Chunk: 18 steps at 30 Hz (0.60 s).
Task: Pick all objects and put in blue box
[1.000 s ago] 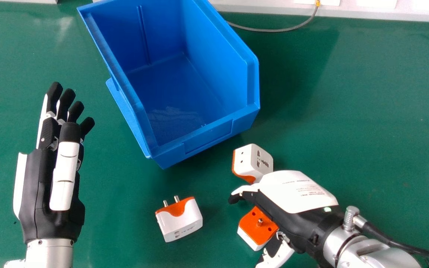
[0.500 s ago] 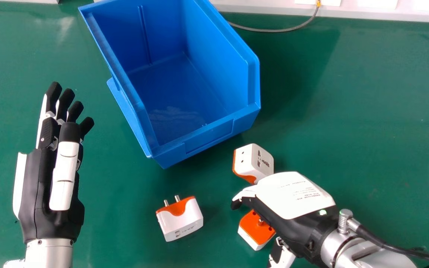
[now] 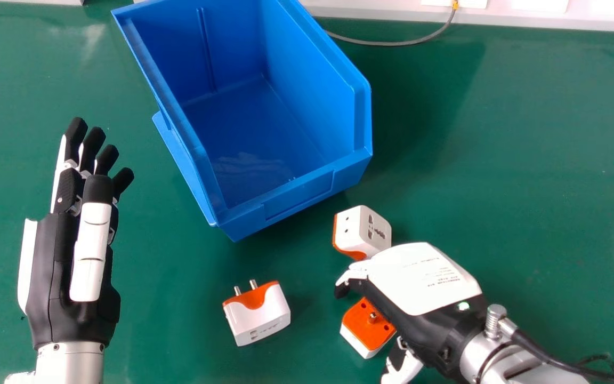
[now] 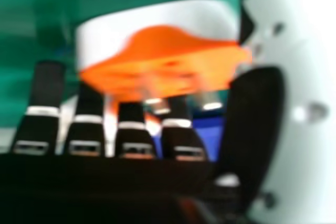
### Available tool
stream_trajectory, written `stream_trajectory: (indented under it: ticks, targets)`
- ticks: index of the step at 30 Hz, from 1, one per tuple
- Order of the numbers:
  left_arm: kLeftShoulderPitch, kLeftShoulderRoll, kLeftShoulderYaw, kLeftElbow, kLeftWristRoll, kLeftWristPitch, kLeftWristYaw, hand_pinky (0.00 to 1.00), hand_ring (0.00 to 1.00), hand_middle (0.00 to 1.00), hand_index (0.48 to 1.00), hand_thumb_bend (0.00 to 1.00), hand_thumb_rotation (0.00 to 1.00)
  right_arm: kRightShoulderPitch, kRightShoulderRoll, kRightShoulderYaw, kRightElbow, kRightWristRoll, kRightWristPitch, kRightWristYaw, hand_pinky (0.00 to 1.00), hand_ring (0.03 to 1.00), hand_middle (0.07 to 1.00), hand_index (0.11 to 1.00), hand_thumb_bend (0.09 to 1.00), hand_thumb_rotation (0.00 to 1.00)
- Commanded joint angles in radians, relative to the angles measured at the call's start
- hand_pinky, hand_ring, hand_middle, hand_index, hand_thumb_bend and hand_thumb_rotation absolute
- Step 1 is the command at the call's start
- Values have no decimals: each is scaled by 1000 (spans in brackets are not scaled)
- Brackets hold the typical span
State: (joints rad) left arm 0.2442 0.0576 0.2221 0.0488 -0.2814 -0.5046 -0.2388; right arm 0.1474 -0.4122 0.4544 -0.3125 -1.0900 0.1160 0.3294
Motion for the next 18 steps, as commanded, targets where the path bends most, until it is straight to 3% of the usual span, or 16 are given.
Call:
stream_trajectory:
  ticks: [1,4,5,6,9,13,14,17,18]
  targets:
    - [0,6,3,-25,1,-9,-2,920,958,977,967,730,789,5,11,-15,2,18,-12,-47,594,742,816,715,631,20]
    - [-1,7,4,-23,3,-9,-1,920,958,977,967,730,789,9,27,-23,18,50,-14,-82,594,742,816,715,631,20]
    - [-2,7,4,-22,2,-9,-2,919,957,977,967,733,788,12,32,-26,23,61,-17,-98,542,681,748,672,609,15]
    - [-2,8,4,-21,0,-9,-4,919,957,977,967,733,788,14,35,-26,26,66,-18,-109,542,681,748,672,609,15]
    - [-3,9,4,-21,7,-10,0,919,957,977,967,733,788,20,42,-30,24,85,-19,-123,542,681,748,672,609,15]
    - [-3,8,4,-23,-5,-5,-5,919,957,977,967,733,788,25,45,-32,18,98,-26,-141,542,681,748,672,609,15]
    - [-3,7,4,-24,-6,-4,-5,919,957,978,967,731,787,25,45,-30,18,96,-26,-145,482,608,679,636,590,12]
    - [-2,7,4,-27,1,-4,1,919,957,978,967,731,787,24,44,-28,15,97,-22,-144,482,608,679,636,590,12]
    - [-2,7,4,-24,2,-9,-1,920,957,978,968,733,786,25,44,-27,14,97,-21,-144,433,548,628,606,576,10]
